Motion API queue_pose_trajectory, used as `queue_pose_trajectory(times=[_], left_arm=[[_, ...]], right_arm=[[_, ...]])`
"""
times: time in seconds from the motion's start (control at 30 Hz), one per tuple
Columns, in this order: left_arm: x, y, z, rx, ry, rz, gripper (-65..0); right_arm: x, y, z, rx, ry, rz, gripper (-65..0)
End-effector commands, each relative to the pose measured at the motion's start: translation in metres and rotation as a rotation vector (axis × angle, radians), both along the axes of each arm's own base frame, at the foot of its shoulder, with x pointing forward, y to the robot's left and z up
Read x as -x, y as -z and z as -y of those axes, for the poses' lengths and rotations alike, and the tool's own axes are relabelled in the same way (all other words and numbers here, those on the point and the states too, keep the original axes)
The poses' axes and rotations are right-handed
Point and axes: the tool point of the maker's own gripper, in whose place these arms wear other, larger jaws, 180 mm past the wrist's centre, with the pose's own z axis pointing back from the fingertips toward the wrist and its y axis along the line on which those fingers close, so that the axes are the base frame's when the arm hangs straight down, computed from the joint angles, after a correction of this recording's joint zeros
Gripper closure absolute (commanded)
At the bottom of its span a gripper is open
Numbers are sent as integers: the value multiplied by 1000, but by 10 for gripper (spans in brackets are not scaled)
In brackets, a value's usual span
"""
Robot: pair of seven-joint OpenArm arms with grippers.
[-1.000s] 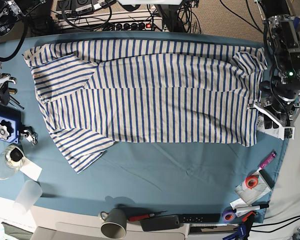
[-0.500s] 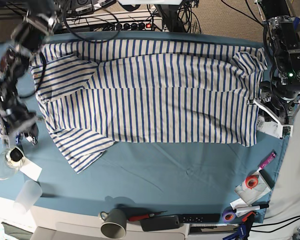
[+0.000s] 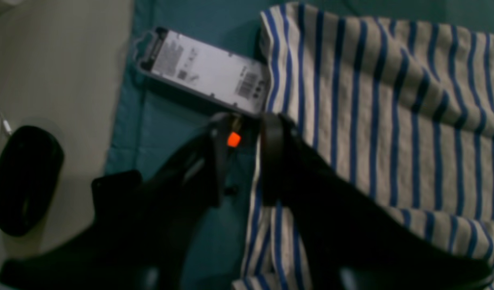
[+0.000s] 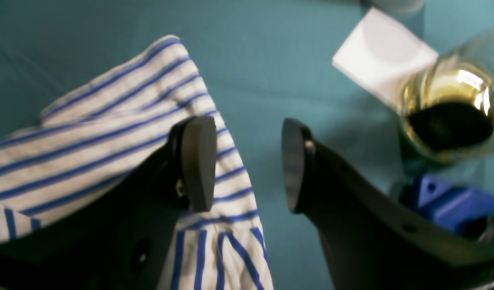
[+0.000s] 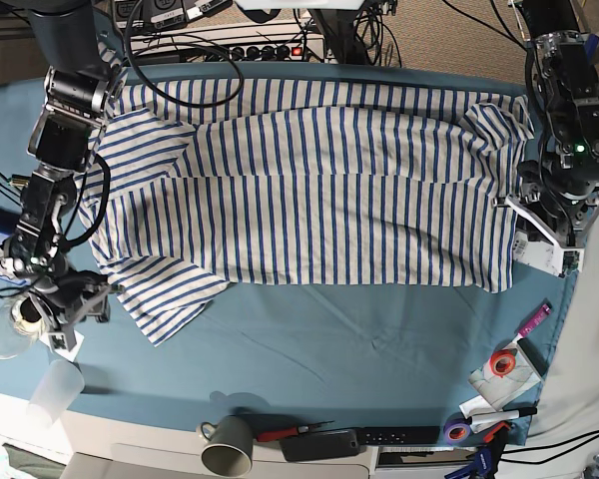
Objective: Fold the T-shirt properly
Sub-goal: 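Lower the right gripper and grasp the shirt's hem corner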
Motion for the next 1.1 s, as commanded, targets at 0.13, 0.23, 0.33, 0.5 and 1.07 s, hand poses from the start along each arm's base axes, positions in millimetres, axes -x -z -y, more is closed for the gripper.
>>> queue_pose_trajectory(times=[0.13,0.23,0.33,0.5,1.07], left_arm=[[2,-3,-2,-20,20,12,-155],[2,-3,-2,-20,20,12,-155],[2,-3,-2,-20,20,11,-155],[2,-3,-2,-20,20,12,-155],[2,-4,-1,-19,20,13,-155]], right_arm=[[-23,-38,18,77,93,110,-270],[-32,-27,16,55,90,74,-270],[-39,-6,17,7,104,24,-270],[-38,23,19,-50,122,-26,-270],[-35,47,-8,-86,75,-78,-255]])
